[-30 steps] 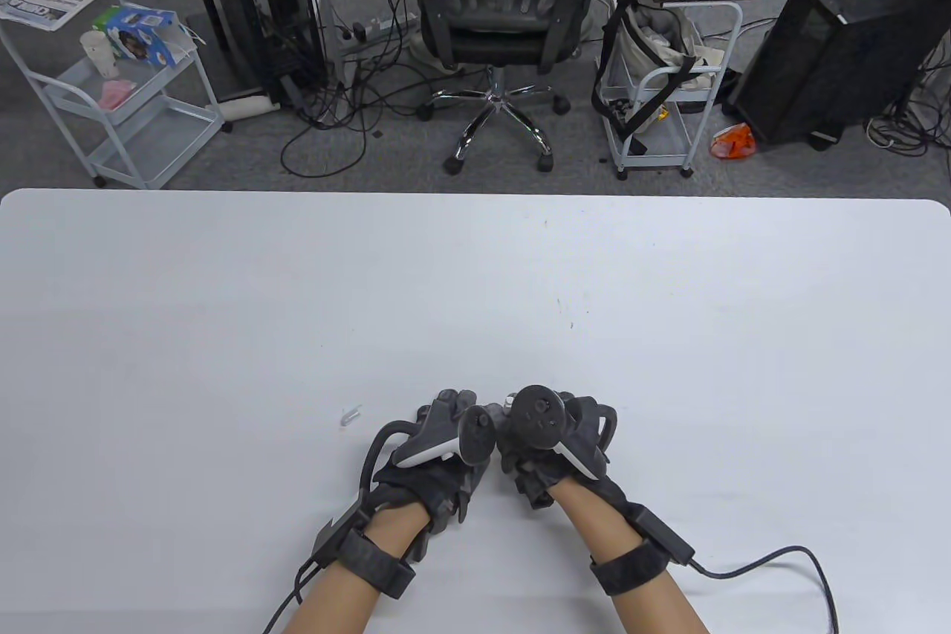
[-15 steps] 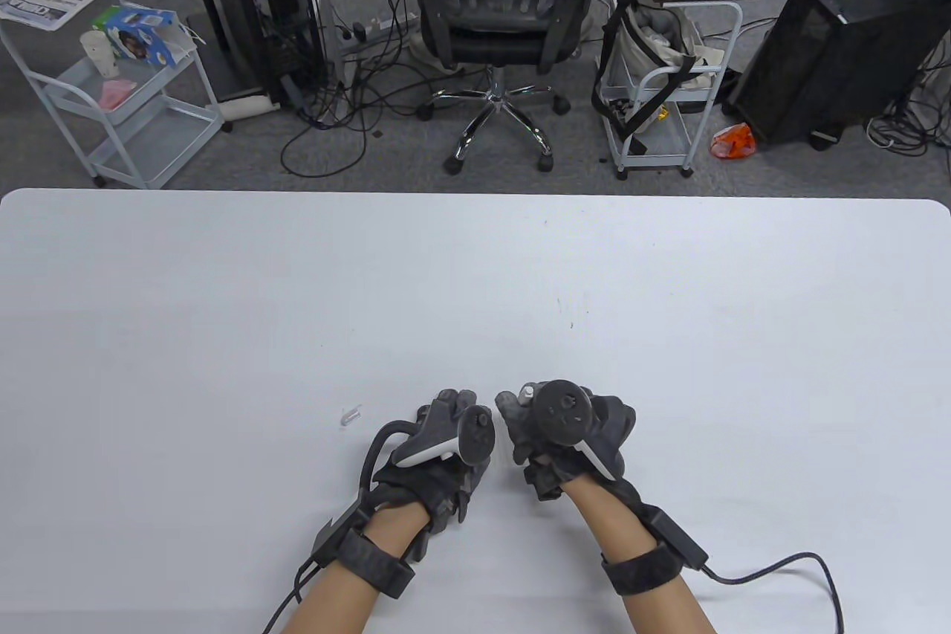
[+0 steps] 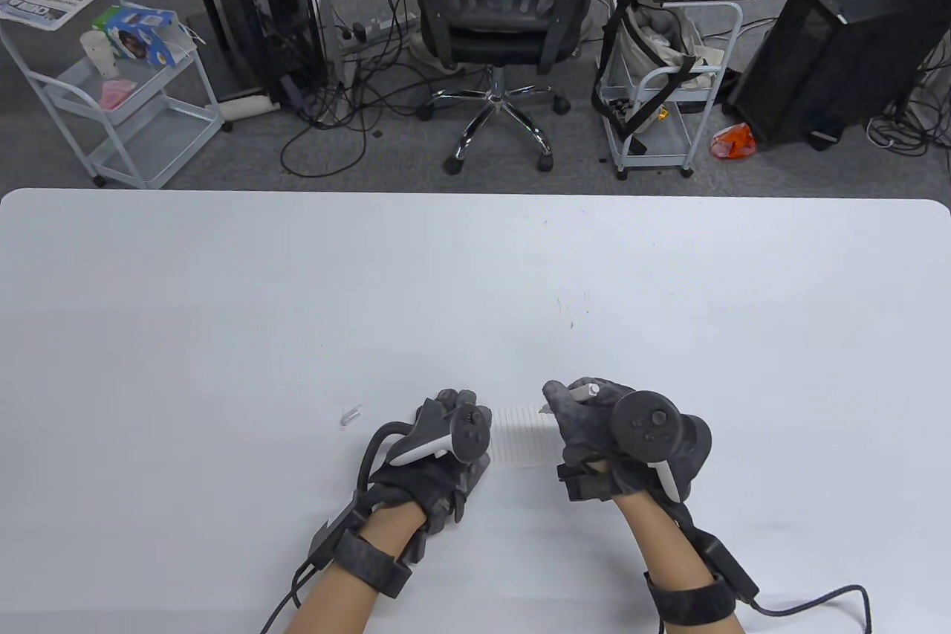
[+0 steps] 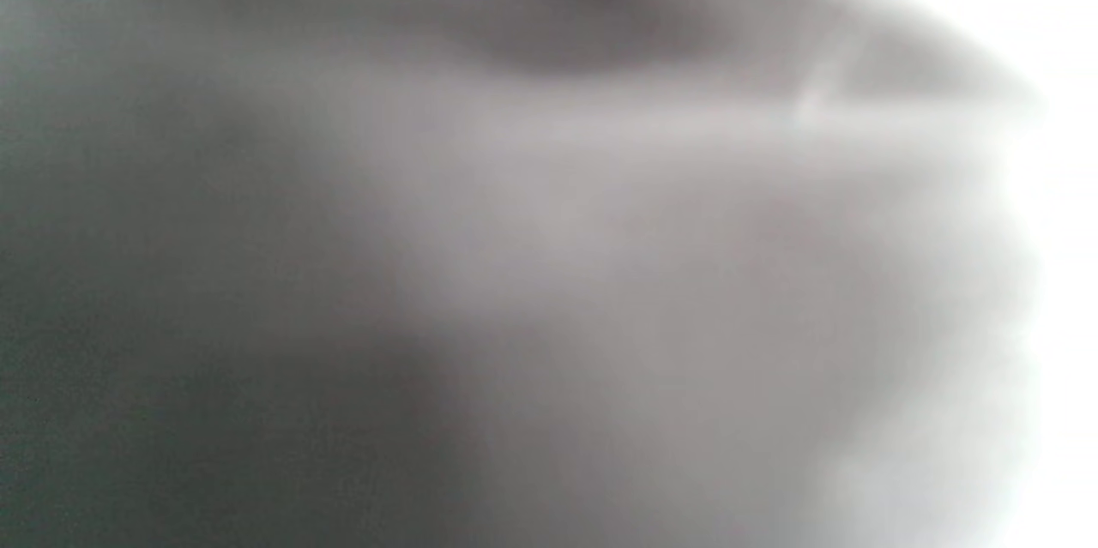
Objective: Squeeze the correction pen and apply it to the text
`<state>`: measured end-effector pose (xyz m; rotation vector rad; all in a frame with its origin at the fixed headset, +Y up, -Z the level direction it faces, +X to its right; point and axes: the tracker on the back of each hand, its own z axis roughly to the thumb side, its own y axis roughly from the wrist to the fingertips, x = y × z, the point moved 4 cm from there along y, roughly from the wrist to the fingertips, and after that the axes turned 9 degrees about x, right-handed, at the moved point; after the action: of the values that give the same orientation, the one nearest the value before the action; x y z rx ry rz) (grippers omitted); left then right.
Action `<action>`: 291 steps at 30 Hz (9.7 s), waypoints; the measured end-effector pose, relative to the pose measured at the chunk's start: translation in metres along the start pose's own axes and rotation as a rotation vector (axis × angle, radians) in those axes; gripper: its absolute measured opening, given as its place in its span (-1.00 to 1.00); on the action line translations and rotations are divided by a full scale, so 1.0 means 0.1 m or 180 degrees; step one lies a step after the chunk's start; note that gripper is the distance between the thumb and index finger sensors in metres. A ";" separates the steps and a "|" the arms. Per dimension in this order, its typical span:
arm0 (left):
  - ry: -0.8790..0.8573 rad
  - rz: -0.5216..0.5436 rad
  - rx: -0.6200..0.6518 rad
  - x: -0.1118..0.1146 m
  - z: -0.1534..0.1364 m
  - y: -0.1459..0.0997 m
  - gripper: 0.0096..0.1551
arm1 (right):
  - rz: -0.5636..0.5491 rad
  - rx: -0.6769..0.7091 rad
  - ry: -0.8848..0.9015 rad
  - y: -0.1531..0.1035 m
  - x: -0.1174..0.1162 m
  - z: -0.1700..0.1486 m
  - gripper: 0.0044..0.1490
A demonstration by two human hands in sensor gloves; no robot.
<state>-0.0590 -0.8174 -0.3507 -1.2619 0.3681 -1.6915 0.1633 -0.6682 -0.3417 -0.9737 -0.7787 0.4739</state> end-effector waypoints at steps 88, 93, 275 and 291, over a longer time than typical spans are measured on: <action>0.0232 0.2227 -0.0444 -0.72 -0.60 -1.10 -0.46 | -0.0084 -0.0469 0.1268 -0.11 0.11 -0.28 -0.46; 0.0291 0.2361 -0.0047 -0.72 -0.25 -1.12 -0.46 | -0.0058 -0.0298 0.1237 -0.12 0.09 -0.17 -0.46; 0.0607 0.1830 -0.0833 -0.42 -0.59 -1.41 -0.03 | 0.1626 -0.0048 -0.1715 -0.52 -0.05 -0.69 0.12; 0.0739 0.1845 -0.0862 -0.45 -0.54 -1.37 0.00 | 0.1655 0.0025 -0.1770 -0.52 -0.11 -0.66 0.12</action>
<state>-0.1752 -0.7282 -0.3021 -1.0106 1.0258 -1.3090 0.2076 -0.7377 -0.3224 -1.0487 -1.0135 1.2339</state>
